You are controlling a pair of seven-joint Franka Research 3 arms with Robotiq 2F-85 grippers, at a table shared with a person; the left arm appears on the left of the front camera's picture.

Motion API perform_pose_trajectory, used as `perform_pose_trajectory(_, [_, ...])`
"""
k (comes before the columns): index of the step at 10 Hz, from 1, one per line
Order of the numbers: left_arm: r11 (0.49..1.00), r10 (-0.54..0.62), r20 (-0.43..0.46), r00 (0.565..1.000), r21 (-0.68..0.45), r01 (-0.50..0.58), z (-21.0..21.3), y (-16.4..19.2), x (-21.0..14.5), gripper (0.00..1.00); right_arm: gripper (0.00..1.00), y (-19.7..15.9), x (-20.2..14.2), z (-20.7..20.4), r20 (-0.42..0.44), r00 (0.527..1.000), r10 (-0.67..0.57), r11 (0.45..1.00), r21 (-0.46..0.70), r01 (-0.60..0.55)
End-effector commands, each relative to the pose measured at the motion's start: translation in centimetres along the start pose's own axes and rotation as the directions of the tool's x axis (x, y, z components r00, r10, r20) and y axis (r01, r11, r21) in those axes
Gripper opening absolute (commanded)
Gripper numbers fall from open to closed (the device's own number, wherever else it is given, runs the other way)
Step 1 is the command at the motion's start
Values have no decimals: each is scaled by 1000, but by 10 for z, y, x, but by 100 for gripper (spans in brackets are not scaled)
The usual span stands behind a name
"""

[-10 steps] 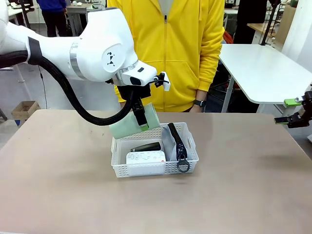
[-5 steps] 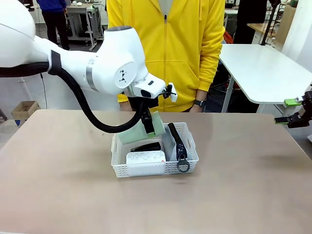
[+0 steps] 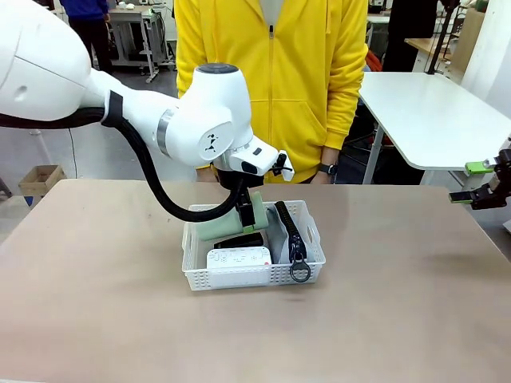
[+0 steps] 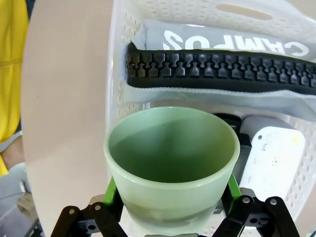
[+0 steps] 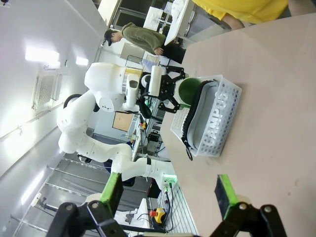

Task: Efficiently arrange items inside the basket to fit them all.
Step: Pick up the Reusable plastic cup and place it inside the Organizing basket.

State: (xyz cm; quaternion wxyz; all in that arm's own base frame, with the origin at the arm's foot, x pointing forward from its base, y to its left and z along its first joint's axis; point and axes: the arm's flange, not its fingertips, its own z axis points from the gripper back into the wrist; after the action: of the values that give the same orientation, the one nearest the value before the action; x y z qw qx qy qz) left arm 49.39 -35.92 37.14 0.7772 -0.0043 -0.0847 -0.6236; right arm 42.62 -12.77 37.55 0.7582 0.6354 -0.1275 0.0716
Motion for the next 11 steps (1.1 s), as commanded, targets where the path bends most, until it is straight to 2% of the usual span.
perform_pose_trajectory(1, [1000, 3, -34, 999, 3, -3, -6, 0, 12, 92, 100, 6, -1, 1, -10, 1000, -16, 1000, 0, 16])
perform_pose_trajectory(7, [1000, 18, -61, 998, 3, -17, -17, 4, 16, 92, 100, 6, -1, 1, -10, 1000, -16, 1000, 0, 16])
perform_pose_trajectory(8, [1000, 25, -60, 998, 11, -24, -18, 6, 16, 100, 100, 6, -1, 1, -10, 1000, -16, 1000, 0, 16])
perform_pose_trajectory(11, [999, 28, -59, 998, 30, -27, -17, 7, 15, 100, 100, 6, -1, 1, -10, 1000, -16, 1000, 0, 16])
